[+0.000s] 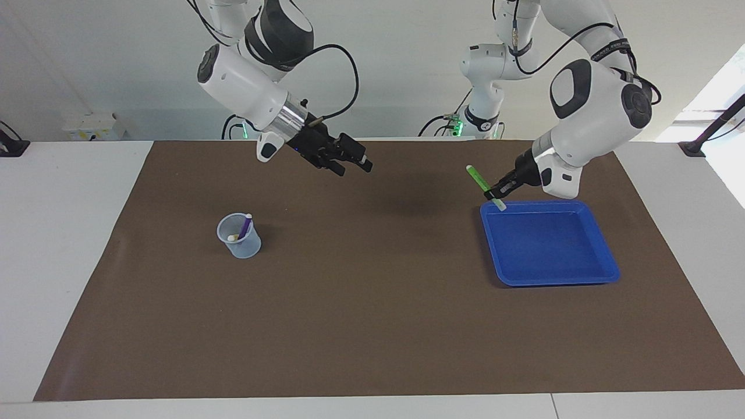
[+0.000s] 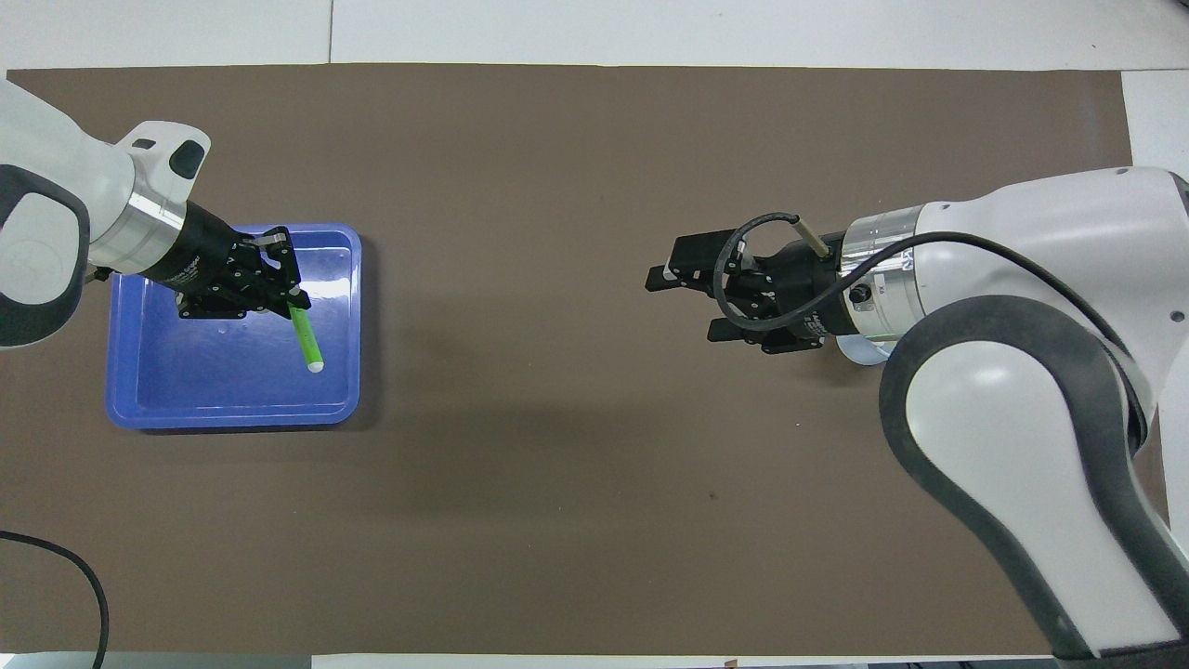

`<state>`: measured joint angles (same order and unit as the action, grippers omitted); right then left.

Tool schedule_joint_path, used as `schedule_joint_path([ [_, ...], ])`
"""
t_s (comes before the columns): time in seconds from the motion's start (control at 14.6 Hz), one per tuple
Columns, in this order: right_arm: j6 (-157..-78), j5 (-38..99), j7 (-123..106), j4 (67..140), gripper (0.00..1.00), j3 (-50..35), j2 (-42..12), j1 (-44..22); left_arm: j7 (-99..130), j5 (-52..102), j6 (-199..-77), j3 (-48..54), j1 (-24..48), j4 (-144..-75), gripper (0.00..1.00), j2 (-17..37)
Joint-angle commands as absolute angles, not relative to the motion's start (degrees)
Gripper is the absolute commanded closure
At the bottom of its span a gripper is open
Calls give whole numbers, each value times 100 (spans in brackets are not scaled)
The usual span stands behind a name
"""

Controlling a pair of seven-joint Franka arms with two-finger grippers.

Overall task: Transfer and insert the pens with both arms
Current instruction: 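Grasp the green pen with the left gripper while the right gripper approaches, then pass the green pen from the left gripper to the right gripper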

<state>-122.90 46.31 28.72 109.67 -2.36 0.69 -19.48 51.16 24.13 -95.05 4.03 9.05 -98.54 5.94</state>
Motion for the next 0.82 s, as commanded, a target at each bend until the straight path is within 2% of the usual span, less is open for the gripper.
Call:
schedule_joint_path([
  [0.0, -12654, 4938, 3136, 11039, 0, -237, 88, -2065, 6175, 2960, -9597, 343, 1168, -10282, 100, 221],
  [0.34, -13604, 5124, 3745, 11056, 0, -237, 44, -2723, 8180, 3549, -10590, 343, 1678, -10968, 100, -149],
  [0.62, -13711, 5115, 3482, 11293, 0, -237, 123, -2970, 8789, 4024, -10810, 334, 1670, -11057, 100, -176],
  [0.75, -13772, 5106, 3454, 11312, 7, -237, 123, -3041, 8877, 4130, -10854, 334, 1635, -11065, 100, -176],
])
